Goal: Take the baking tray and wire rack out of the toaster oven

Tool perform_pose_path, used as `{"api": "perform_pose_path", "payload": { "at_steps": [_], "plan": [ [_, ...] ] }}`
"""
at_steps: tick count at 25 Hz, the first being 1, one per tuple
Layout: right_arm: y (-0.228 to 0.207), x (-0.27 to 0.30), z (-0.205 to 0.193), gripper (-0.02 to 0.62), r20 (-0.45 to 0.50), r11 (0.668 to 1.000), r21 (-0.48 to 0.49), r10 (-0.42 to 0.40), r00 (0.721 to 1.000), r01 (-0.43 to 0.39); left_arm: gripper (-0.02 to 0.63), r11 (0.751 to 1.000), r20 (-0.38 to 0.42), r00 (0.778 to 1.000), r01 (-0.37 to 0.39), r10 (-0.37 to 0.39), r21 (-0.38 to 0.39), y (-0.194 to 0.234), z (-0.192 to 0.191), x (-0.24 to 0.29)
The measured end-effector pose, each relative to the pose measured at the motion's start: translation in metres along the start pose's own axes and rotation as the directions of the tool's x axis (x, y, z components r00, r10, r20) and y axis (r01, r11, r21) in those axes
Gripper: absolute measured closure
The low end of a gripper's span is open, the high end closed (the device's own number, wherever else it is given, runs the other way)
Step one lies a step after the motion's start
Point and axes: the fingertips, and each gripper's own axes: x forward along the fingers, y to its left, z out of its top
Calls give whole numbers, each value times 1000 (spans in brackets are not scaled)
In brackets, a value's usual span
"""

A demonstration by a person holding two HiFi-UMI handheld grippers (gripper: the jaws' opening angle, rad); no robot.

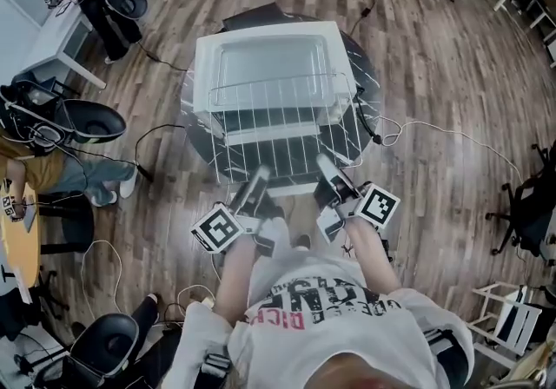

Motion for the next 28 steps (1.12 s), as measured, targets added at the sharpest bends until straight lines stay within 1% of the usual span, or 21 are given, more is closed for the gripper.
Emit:
{"api": "perform_pose_path", "payload": {
  "at_steps": [4, 7, 13, 15, 18, 22, 24, 28],
  "plan": [
    [-8, 19, 8, 590, 1, 1000, 13, -19, 1000, 19, 592, 1000, -22, 1000, -8, 7, -12, 7, 16, 18],
    [-17, 31, 13, 589, -3, 999, 25, -47, 999, 47, 592, 1000, -45, 999, -21, 20, -19, 13, 26, 30],
    [-27, 50, 18, 589, -12, 992, 54, -116, 993, 117, 592, 998, -72, 997, -32, 28, -57, 20, 46, 46],
    [-28, 55, 19, 589, -15, 989, 69, -133, 991, 133, 591, 997, -80, 996, -36, 31, -67, 22, 49, 49],
    [-31, 58, 19, 589, -26, 984, 67, -161, 987, 162, 591, 995, -88, 995, -49, 41, -88, 27, 53, 51],
    [-33, 58, 19, 589, -28, 977, 77, -198, 980, 199, 591, 994, -106, 993, -59, 49, -91, 29, 54, 54],
    [-35, 61, 20, 589, -25, 975, 77, -207, 978, 209, 591, 992, -115, 992, -57, 44, -111, 31, 56, 56],
    [-38, 76, 21, 589, -14, 974, 82, -209, 978, 210, 591, 993, -140, 989, -60, 46, -100, 39, 67, 65]
  ]
}}
